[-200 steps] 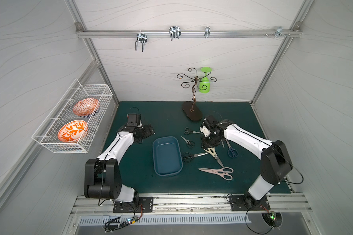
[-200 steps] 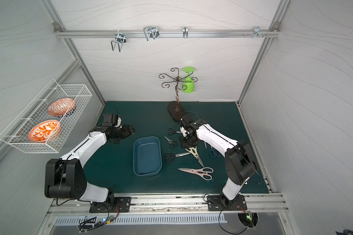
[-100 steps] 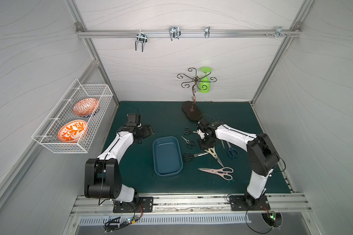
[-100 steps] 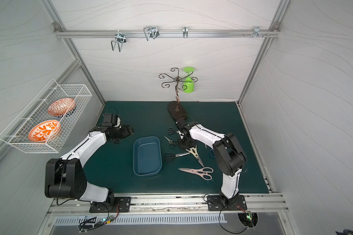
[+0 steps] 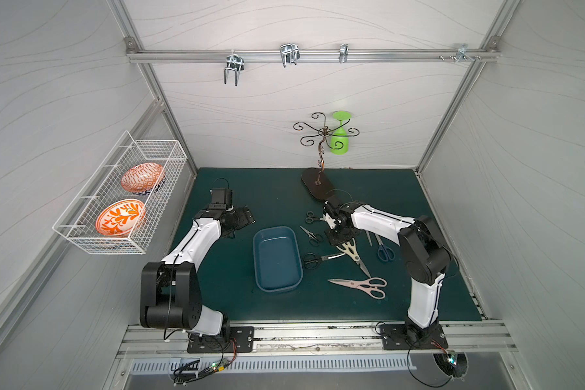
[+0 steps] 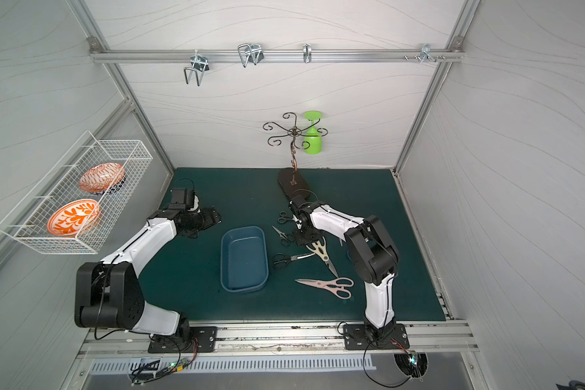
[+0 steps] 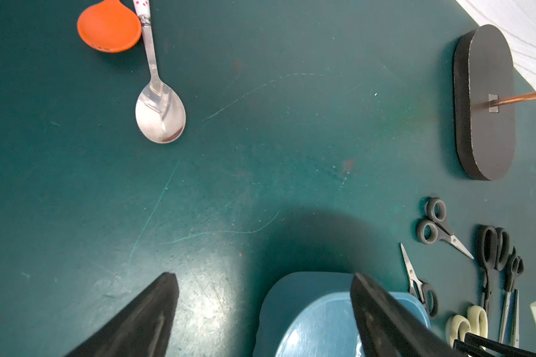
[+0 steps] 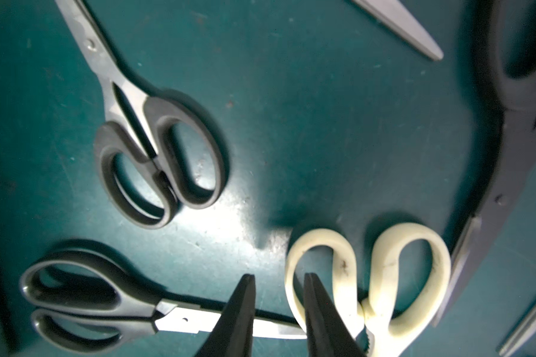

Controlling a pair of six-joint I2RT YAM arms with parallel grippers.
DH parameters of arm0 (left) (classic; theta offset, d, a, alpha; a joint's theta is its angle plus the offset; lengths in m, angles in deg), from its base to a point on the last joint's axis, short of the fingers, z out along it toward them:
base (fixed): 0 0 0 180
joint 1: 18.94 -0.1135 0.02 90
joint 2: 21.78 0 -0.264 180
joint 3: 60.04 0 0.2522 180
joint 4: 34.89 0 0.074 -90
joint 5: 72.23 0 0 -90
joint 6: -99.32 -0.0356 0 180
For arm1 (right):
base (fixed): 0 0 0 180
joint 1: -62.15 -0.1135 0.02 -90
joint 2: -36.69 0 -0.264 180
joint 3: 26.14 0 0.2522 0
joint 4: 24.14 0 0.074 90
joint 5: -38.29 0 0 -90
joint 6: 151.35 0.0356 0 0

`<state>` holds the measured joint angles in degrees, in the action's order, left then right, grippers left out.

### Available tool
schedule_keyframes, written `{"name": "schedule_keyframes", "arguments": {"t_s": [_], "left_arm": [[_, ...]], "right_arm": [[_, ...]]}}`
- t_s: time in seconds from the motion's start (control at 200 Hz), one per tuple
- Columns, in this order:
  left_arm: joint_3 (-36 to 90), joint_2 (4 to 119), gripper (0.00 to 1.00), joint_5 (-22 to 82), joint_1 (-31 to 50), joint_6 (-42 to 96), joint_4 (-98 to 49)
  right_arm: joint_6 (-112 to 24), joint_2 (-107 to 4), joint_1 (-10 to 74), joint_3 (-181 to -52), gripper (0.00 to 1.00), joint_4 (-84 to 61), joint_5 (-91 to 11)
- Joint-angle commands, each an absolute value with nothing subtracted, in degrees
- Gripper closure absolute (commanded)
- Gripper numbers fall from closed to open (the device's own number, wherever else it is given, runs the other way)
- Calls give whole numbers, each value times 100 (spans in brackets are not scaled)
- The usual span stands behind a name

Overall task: Put the scissors into the storage box
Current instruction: Pick up the scissors from the center of the board.

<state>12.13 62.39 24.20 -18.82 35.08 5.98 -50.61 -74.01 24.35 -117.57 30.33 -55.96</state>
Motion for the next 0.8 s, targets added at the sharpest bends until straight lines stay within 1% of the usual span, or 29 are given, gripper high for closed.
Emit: {"name": "schedule_keyframes", "arguments": {"t_s": [0.0, 0.065, 0.41, 0.525, 0.575, 0.67, 0.74, 0.795], "left_arm": [[1234, 6308, 8, 2352, -1921, 3506, 590], [1234, 6320, 8, 2355, -1921, 3516, 579], [1228, 6312, 8, 2366, -1919, 3542, 582], [1228, 6313, 8, 2369, -1921, 3558, 573], [1222, 6308, 8, 2379, -1921, 3560, 570], [1219, 6304, 8, 2372, -1927, 3561, 562], [1217, 6296, 8, 2356, -1925, 3563, 563], [1216, 6295, 8, 2349, -1925, 3569, 561]], "right_arm": [[-4984, -7584, 2459, -11694, 69, 2957, -5602], [-4970, -7640, 2454, -11681, 71, 2947, -5636], [-5035, -7720, 2463, -11506, 72, 2844, -5855], [-5019, -7756, 2467, -11445, 76, 2814, -5950], [-5017, -7757, 2463, -11444, 82, 2823, -5988], [-5049, -7748, 2463, -11427, 87, 2795, -6005], [-5079, -7736, 2458, -11443, 94, 2795, -5997], [-5096, -7722, 2462, -11470, 97, 2816, -5968]]}}
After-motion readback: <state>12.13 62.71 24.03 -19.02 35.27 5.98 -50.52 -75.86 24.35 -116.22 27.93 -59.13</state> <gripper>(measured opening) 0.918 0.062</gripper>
